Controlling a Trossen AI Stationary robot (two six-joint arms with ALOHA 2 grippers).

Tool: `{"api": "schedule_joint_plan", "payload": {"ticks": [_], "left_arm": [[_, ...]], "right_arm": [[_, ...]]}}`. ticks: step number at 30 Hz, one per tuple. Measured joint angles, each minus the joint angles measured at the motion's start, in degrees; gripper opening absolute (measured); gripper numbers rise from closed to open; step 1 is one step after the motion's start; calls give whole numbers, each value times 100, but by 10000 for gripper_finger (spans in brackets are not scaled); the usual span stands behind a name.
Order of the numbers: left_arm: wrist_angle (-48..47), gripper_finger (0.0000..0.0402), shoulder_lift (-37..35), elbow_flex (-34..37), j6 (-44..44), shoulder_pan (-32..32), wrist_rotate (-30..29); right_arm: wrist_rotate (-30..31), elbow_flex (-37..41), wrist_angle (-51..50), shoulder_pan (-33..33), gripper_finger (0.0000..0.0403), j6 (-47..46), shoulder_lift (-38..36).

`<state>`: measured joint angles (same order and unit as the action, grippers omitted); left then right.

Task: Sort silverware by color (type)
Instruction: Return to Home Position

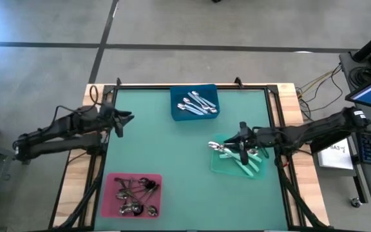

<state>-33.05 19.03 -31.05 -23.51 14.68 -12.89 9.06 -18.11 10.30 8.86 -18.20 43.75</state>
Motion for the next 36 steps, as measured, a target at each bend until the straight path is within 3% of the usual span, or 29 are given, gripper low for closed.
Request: {"api": "schedule_joint_plan", "payload": {"ticks": [5,12,17,22,36], "left_arm": [[508,103,-504,871,-255,-2,192],[1835,103,-989,1848,-223,-2,401],[3017,103,-1111,2447,-16,-4,676],[3693,103,-1115,2841,61,-4,707],[3802,103,-969,3045,47,-7,1062]], "right_arm": [[-8,691,1561,0,74,-27,67],[168,1248,2482,0,73,-71,65],[550,1362,2519,0,73,-87,67],[555,1438,2520,0,73,-145,67],[605,1480,2514,0,73,-134,67]]}}
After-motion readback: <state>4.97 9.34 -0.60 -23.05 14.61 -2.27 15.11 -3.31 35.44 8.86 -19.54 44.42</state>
